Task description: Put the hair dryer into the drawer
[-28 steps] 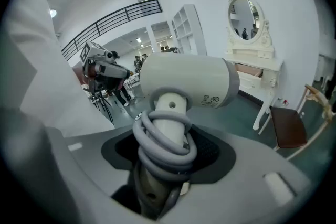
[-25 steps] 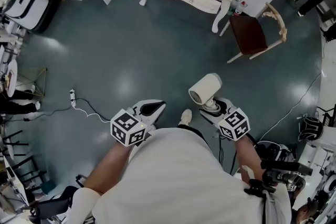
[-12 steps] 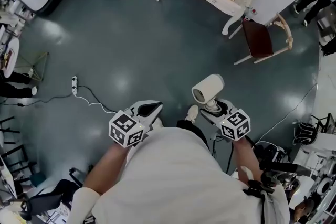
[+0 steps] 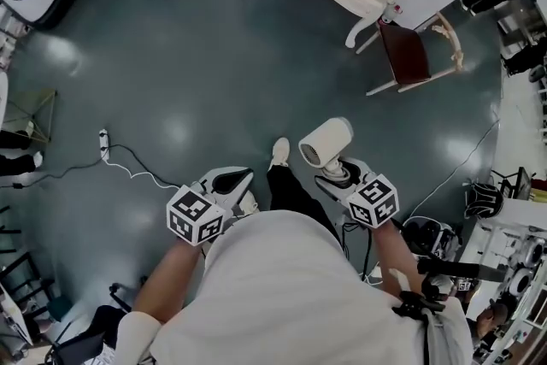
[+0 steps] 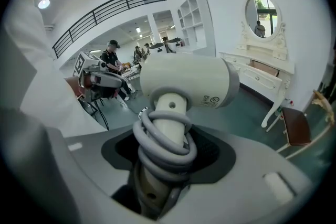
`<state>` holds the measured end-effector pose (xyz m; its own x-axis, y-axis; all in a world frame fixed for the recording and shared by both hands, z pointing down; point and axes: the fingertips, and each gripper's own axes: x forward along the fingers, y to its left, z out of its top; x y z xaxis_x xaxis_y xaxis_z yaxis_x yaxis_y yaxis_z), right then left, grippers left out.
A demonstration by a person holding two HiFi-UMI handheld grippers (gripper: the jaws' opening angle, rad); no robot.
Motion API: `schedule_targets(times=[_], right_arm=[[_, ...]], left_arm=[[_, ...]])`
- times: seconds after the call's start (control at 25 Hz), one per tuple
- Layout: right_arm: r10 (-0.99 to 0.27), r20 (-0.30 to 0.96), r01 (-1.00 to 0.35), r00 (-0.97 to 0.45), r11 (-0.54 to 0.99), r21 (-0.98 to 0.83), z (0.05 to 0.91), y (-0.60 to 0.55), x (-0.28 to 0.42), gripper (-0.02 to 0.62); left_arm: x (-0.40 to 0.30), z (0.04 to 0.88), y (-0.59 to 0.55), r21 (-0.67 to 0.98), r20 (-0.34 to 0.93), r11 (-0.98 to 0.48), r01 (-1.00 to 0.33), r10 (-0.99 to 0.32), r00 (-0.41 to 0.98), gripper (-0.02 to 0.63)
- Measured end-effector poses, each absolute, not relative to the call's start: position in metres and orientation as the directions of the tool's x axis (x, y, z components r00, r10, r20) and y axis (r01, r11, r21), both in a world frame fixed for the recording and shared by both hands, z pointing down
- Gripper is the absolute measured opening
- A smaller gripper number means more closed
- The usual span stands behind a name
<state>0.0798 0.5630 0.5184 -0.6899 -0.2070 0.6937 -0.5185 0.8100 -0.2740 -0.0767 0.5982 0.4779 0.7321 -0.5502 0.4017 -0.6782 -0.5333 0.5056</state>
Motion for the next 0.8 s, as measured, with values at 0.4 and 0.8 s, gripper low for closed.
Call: schedule_targets(times=[0.4, 0.8], right_arm=[[-0.217, 0.659, -0.487, -0.72, 0.835, -0.257, 0.517, 0.425, 0.061, 0.253], [-0.232, 0.666, -0.47, -0.709, 0.86, -0.201, 0.516, 0.304, 0.076, 0.253]], left_arm=[[-0.083, 0.464, 0.469, 0.455, 0.434, -0.552, -0.699, -0.547, 0.715, -0.003], [-0.061, 0.442, 0.348, 0.429, 0.426, -0.568, -0.702, -0.558, 0.712, -0.003]])
